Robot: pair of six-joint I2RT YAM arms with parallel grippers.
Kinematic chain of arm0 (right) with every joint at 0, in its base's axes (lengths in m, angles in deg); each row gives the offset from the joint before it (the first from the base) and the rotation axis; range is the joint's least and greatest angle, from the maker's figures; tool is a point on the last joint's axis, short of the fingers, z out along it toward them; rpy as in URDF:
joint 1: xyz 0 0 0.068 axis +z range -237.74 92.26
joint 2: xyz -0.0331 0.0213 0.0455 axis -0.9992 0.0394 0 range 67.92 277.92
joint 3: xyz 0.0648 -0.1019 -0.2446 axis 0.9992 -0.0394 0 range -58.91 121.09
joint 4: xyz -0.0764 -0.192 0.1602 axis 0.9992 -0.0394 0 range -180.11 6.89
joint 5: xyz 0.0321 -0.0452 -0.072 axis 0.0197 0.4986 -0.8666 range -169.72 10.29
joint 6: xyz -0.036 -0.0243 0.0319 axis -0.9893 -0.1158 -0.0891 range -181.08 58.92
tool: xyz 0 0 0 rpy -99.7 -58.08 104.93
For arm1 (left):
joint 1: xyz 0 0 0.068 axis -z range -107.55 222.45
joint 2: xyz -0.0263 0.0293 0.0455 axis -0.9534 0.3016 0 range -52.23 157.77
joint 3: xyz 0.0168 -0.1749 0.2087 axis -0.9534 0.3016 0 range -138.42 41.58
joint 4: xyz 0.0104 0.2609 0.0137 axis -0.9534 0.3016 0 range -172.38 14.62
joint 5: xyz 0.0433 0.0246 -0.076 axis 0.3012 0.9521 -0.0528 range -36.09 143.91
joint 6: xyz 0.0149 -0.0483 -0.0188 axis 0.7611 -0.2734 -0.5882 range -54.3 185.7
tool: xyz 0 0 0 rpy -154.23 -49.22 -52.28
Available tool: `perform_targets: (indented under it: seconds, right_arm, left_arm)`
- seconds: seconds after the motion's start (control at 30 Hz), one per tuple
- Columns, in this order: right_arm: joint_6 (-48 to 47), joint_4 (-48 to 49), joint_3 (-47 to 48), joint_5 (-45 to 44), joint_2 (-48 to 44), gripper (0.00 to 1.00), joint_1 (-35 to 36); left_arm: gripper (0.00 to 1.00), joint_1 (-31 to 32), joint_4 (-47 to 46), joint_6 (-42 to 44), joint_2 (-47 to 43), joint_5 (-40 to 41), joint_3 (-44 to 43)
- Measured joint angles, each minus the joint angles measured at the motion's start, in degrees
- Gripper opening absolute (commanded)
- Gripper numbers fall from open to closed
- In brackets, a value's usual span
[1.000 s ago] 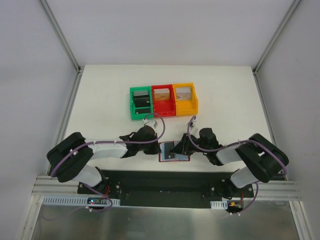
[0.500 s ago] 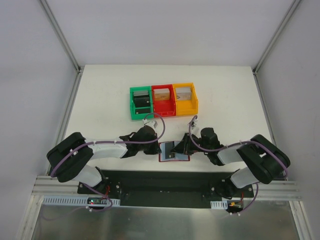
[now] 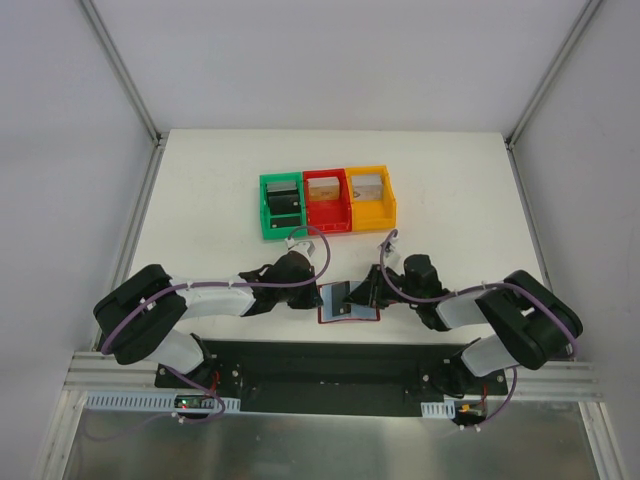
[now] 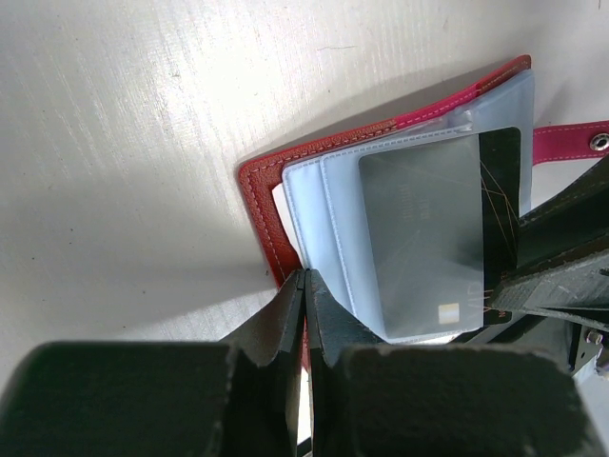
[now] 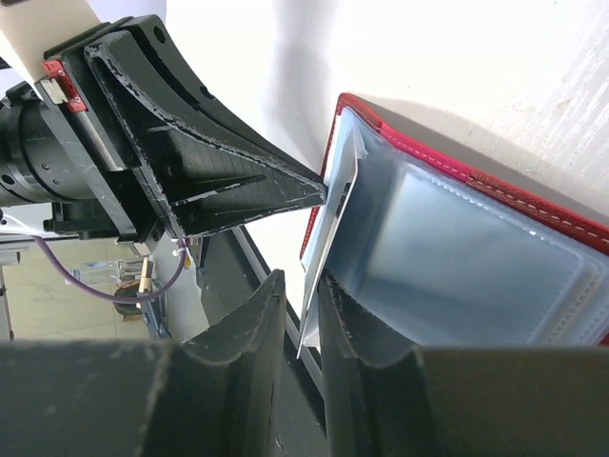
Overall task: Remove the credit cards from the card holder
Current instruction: Remove the credit card from the card holder.
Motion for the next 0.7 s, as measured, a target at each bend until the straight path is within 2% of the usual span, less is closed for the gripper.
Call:
perform_targets:
  seconds: [0.37,0.57,0.7]
  right_arm:
    - [-0.1,-0.1,-0.9,0.2,0.0,0.11,-1.0]
    - [-0.1,-0.6,-0.9,0.3,0.0,0.02,-1.1]
    - [-0.2,-1.6,-0.9,0.4,-0.2,0.01,-1.4]
  left_arm:
    - [0.0,0.0,0.0,0.0,0.0,0.0,0.0]
    - [0.0,0.0,0.0,0.0,0.0,0.0,0.0]
    - [0.0,0.0,0.0,0.0,-0.1,0.1,0.1]
